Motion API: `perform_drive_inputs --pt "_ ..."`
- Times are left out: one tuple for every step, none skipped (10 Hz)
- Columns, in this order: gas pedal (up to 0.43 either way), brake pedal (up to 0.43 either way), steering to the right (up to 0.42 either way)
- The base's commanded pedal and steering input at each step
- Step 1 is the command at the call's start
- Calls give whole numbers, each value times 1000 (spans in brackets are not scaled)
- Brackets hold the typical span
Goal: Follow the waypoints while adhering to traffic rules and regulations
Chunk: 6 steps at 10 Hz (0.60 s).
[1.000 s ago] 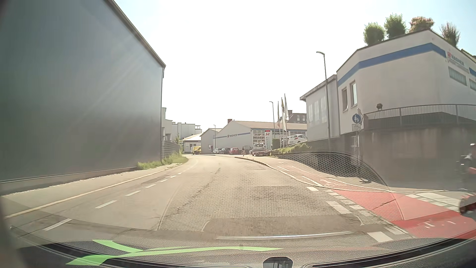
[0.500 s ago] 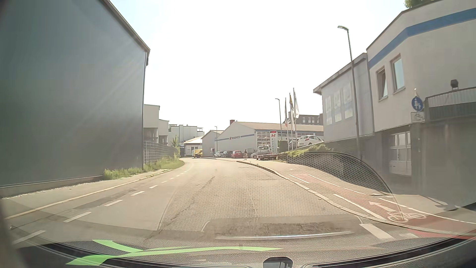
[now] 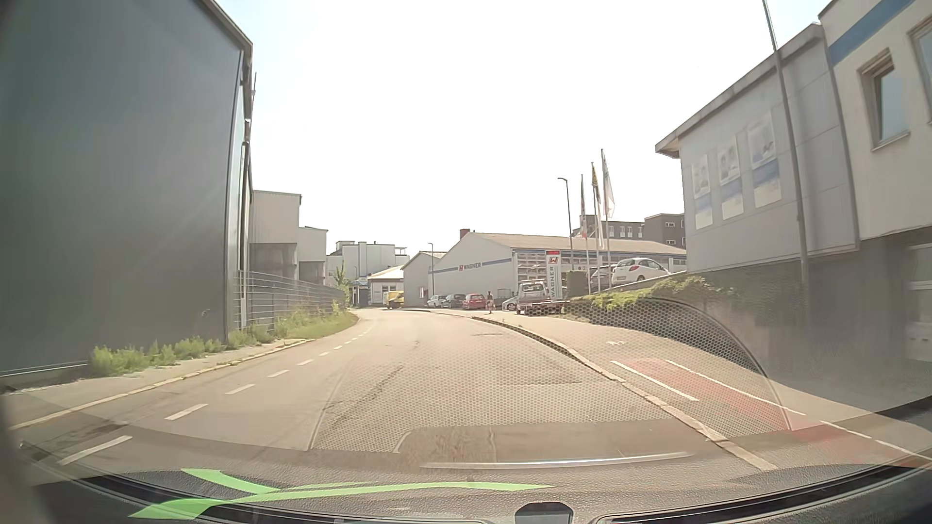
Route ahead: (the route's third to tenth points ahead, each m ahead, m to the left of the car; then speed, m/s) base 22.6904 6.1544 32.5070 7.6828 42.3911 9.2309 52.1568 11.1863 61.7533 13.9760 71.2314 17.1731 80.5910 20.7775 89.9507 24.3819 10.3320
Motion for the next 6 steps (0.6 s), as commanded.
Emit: perform_drive_inputs --pt "47 0 -30" --pt "47 0 -29" --pt "47 0 -30" --pt "47 0 -29" --pt "47 0 -28" --pt "47 0 -28"
